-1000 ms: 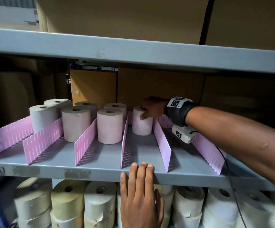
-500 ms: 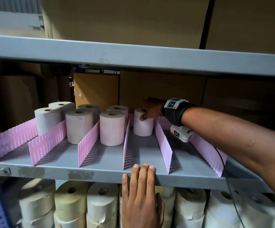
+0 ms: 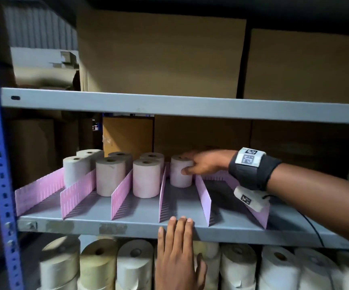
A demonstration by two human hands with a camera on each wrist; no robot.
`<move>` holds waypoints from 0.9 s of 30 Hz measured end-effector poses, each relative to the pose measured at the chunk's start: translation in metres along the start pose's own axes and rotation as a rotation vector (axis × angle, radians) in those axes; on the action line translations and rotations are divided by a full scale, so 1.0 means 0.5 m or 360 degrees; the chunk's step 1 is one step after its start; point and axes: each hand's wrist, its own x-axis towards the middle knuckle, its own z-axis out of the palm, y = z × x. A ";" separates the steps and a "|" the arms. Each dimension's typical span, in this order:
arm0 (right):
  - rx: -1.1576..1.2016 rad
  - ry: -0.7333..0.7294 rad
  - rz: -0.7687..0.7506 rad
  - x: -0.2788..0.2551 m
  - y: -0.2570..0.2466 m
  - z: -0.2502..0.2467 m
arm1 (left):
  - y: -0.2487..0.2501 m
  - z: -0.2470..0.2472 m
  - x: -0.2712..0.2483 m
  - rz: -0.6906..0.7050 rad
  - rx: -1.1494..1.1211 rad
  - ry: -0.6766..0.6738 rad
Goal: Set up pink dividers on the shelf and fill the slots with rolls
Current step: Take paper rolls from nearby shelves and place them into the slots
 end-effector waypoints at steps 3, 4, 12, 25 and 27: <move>-0.0151 0.0215 -0.0016 -0.115 -0.007 -0.009 | 0.019 -0.024 0.003 -0.0051 -0.0108 0.0035; -0.0155 0.0263 -0.0016 -0.154 -0.010 -0.004 | 0.024 -0.032 0.002 -0.0071 -0.0137 0.0069; 0.0092 0.0520 0.0181 -0.458 0.004 0.097 | 0.141 -0.050 -0.035 -0.0117 -0.0749 0.0385; 0.0289 0.0604 0.0853 -0.750 0.343 0.206 | 0.528 0.019 0.026 0.0127 -0.1155 0.0171; 0.0298 0.0641 0.0904 -0.777 0.405 0.205 | 0.582 0.027 0.043 0.0118 -0.1199 0.0104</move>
